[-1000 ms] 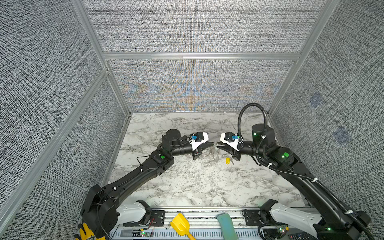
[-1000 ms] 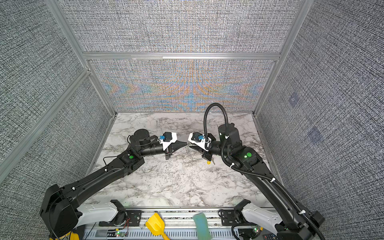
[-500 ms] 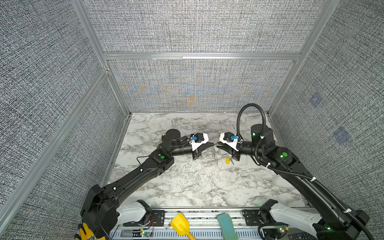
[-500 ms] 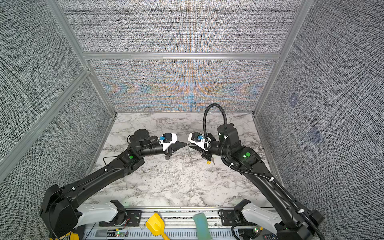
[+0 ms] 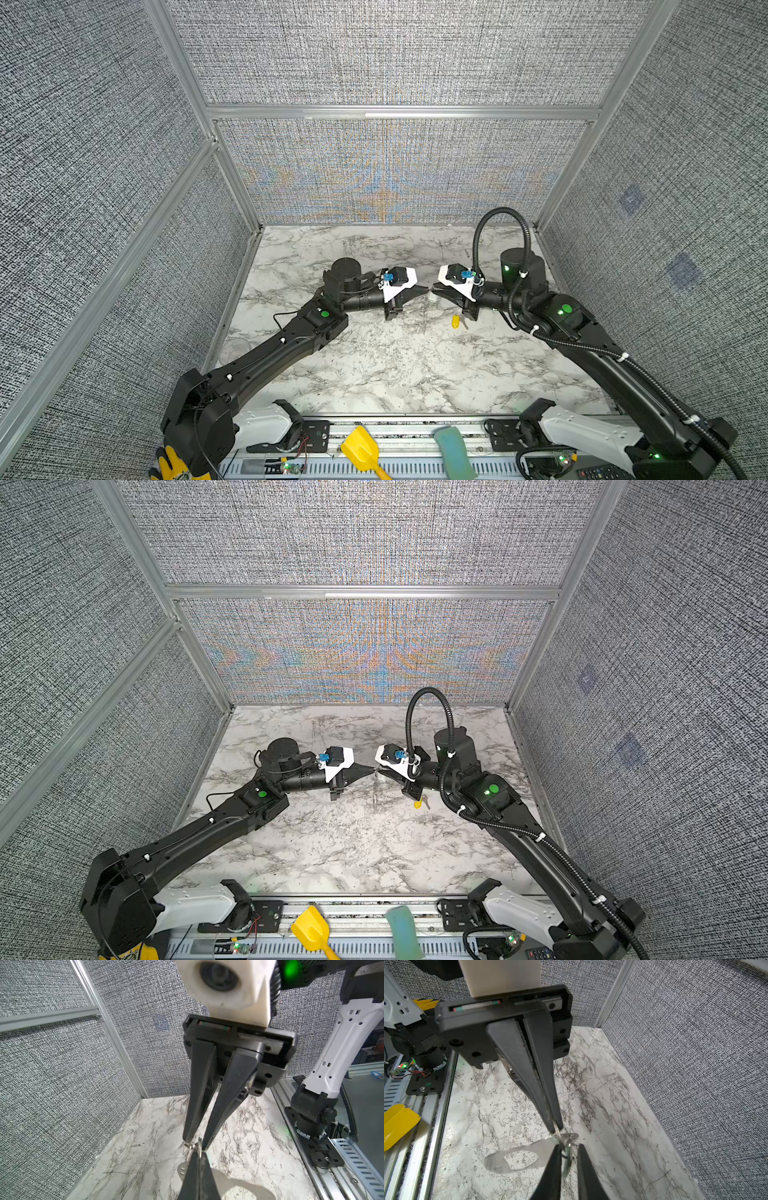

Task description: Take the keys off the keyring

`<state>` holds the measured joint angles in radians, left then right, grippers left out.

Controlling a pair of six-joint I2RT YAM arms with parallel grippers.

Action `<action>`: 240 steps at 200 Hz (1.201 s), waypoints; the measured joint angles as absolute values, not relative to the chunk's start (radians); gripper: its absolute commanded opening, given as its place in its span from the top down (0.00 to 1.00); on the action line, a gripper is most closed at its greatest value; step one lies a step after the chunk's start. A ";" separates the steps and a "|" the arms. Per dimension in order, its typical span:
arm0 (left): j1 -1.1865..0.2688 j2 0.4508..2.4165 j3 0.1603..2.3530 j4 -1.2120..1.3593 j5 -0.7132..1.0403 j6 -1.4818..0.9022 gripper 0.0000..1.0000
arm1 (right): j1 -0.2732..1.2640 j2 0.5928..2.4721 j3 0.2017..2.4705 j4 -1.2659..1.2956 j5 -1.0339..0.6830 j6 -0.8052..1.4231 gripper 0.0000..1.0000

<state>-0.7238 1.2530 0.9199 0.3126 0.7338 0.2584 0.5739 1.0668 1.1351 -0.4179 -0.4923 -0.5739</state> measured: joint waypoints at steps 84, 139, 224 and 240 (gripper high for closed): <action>-0.724 1.254 0.926 0.281 0.736 0.273 1.00 | 0.574 1.067 1.133 -0.417 -0.503 -0.573 0.85; -0.724 1.254 0.929 0.270 0.736 0.281 1.00 | 0.573 1.069 1.133 -0.418 -0.509 -0.573 0.87; -0.724 1.266 0.946 0.262 0.741 0.292 1.00 | 0.572 1.073 1.134 -0.419 -0.517 -0.573 0.95; -0.724 1.268 0.953 0.255 0.740 0.295 1.00 | 0.572 1.072 1.134 -0.421 -0.519 -0.573 0.98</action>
